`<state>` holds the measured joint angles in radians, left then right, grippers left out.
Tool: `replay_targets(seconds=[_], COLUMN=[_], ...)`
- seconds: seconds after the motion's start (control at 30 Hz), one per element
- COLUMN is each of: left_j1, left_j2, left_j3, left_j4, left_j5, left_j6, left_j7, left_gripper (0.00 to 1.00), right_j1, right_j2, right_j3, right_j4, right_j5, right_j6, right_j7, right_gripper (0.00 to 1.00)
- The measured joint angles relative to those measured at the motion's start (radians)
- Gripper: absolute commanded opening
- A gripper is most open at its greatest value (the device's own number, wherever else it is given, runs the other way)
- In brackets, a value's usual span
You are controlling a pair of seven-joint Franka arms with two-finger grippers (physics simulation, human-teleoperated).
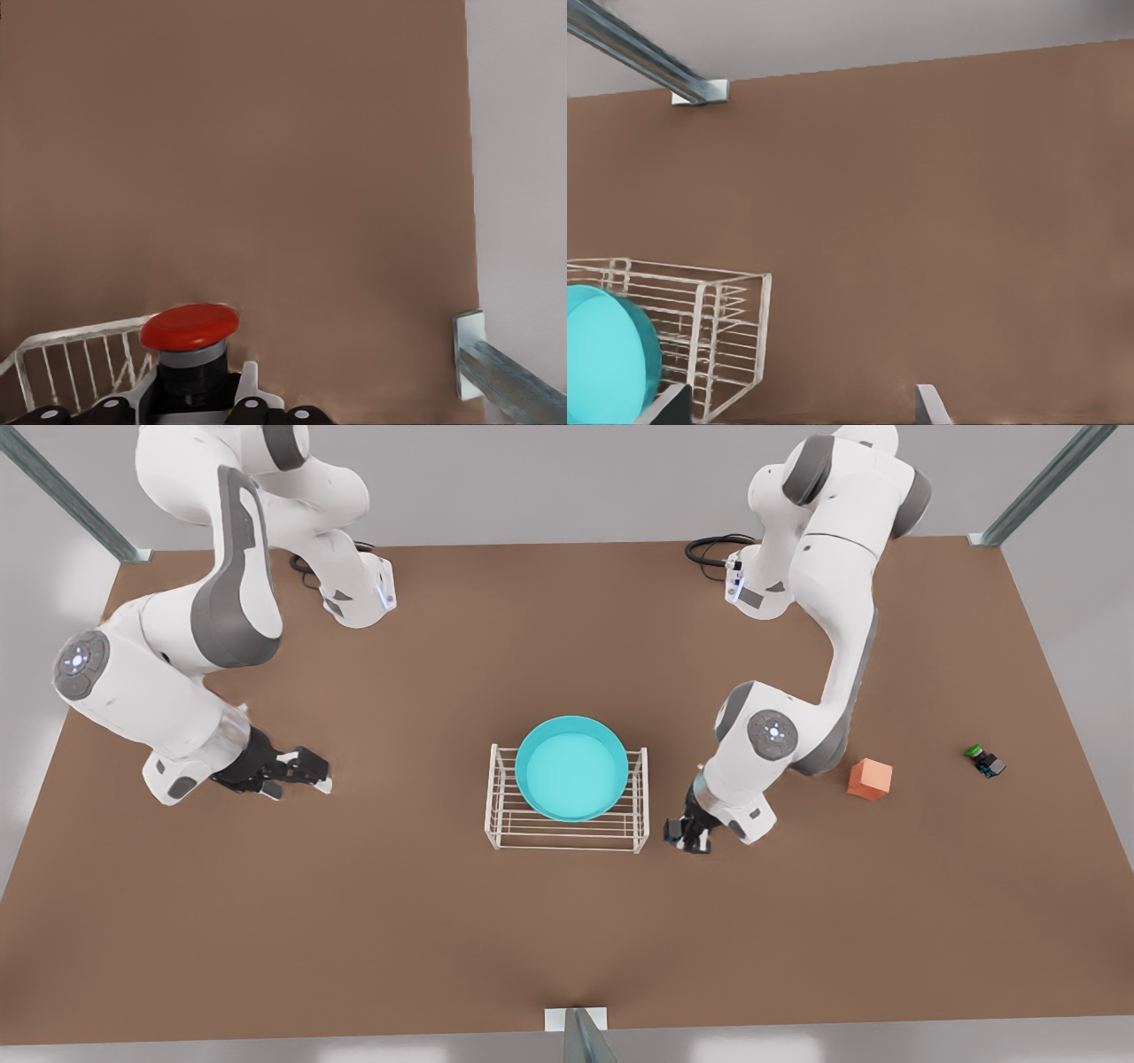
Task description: Place the plate on the shelf with right arm and place the red button switch in the plate with left arm
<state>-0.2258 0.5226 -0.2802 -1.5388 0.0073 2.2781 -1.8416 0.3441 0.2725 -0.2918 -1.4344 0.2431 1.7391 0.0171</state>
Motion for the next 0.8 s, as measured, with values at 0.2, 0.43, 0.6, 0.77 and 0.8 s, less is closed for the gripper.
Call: replay_targets(seconds=[0.2,0.43,0.6,0.77,0.8], left_j1=[-0.039,-0.145,0.042,0.192,0.214], left_j2=[-0.006,0.023,-0.16,-0.202,-0.265], left_j3=[-0.139,-0.139,-0.13,0.131,0.182], left_j4=[-0.007,-0.044,0.073,0.122,0.028], left_j5=[-0.031,0.059,0.157,0.06,0.011], left_j6=[-0.04,-0.04,-0.337,-0.572,-0.563], left_j7=[-0.067,-0.129,0.021,0.425,0.509], left_gripper=[0.41,1.0,1.0,1.0,1.0], right_j1=[-0.014,-0.014,-0.014,-0.03,-0.031], right_j2=[0.103,0.12,0.121,0.121,0.121], right_j3=[-0.016,-0.016,-0.018,-0.018,-0.018], right_j4=[-0.01,-0.008,-0.008,-0.007,-0.007], right_j5=[-0.21,-0.249,-0.253,-0.251,-0.25], right_j6=[-0.073,-0.097,-0.103,-0.106,-0.107], right_j7=[-0.1,-0.183,-0.225,-0.26,-0.266], right_gripper=[1.0,1.0,1.0,1.0,1.0])
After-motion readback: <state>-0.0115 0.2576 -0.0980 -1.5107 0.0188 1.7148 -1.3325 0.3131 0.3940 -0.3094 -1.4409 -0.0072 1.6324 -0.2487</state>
